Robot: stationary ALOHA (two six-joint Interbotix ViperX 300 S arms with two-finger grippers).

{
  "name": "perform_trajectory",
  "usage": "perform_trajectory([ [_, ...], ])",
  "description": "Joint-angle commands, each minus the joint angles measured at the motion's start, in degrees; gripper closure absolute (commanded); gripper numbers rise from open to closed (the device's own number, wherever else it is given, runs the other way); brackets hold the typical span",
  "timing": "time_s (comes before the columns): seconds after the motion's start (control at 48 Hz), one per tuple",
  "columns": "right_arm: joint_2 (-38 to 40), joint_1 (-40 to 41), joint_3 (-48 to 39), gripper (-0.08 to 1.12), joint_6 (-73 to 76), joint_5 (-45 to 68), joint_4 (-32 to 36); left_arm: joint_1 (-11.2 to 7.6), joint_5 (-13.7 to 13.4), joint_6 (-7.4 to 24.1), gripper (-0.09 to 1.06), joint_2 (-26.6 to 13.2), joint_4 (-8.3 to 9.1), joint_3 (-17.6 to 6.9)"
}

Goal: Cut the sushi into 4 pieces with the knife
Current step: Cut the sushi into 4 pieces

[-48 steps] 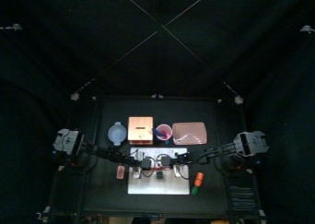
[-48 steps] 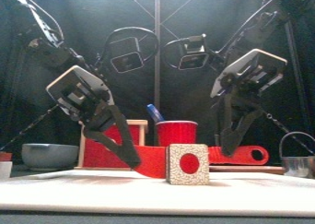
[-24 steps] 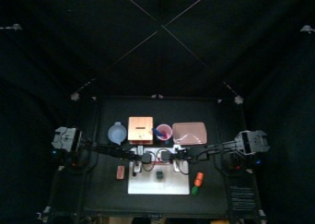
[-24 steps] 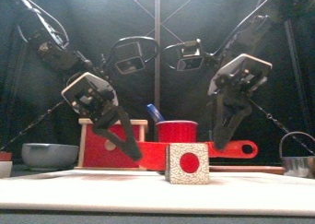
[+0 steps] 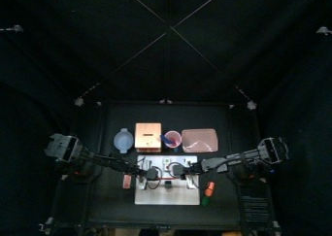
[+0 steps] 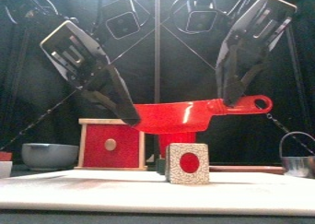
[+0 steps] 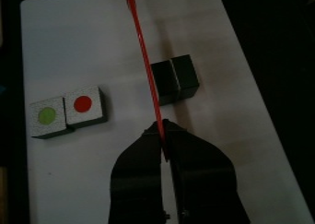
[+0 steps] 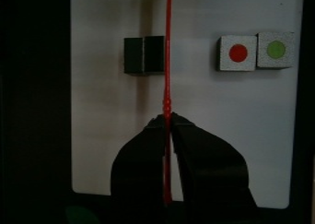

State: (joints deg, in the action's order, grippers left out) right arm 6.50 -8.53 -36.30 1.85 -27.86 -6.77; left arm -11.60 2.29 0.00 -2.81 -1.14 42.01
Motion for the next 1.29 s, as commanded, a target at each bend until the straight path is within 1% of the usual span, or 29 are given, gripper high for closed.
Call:
perform_trajectory([
  [0.021, 0.26, -0.26, 0.35, 0.73, -0.18, 0.35, -0.35, -0.97, -0.18, 0.26, 0.66, -0.35, -0.35, -1.67],
  [0.146, 0.09, -1.05, 0.18, 0.73, -0.18, 0.88, -1.23, -2.29, -0.09, 0.26, 0.66, -0.97, -0.35, -2.46],
  [0.229, 0.09, -1.23, -0.18, 0.73, -0.26, 1.23, -1.67, -2.72, -0.09, 0.18, 0.66, -1.32, -0.44, -2.64],
  [0.354, -0.7, -1.23, -0.88, 0.73, -0.18, 2.29, -1.76, -2.72, -0.18, 0.18, 0.66, -2.2, -0.97, -2.64],
  [0.521, -2.02, -1.23, -0.97, 0.73, -0.18, 2.72, -1.58, -2.64, -0.18, 0.18, 0.66, -3.69, -0.97, -2.81],
  [0.583, -2.37, -1.23, -0.88, 0.73, -0.18, 2.81, -1.58, -2.72, -0.18, 0.18, 0.66, -4.39, -1.32, -2.99],
  [0.667, -2.46, -1.32, -0.88, 0.73, -0.18, 2.81, -1.49, -2.72, -0.35, 0.18, 0.66, -4.75, -1.76, -3.25],
  [0.875, -2.9, -0.97, -1.32, 0.73, -0.26, 3.43, -1.41, -2.64, -0.44, 0.18, 0.66, -5.1, -1.76, -3.08],
  [0.979, -5.1, -1.23, -2.11, 0.73, -0.26, 5.45, -2.02, -2.64, -0.44, 0.18, 0.66, -7.12, -2.2, -3.16],
  [1.125, -8.09, -1.32, -2.55, 0.73, -0.26, 6.42, -2.64, -2.29, -0.44, 0.18, 0.66, -10.55, -3.34, -3.25],
  [1.208, -8.44, -1.32, -2.55, 0.73, -0.26, 6.42, -2.64, -2.2, -0.44, 0.18, 0.66, -11.43, -3.43, -3.25],
  [1.292, -8.17, -1.14, -2.55, 0.73, -0.26, 6.42, -2.37, -2.2, -0.44, 0.18, 0.66, -11.07, -3.43, -3.25],
])
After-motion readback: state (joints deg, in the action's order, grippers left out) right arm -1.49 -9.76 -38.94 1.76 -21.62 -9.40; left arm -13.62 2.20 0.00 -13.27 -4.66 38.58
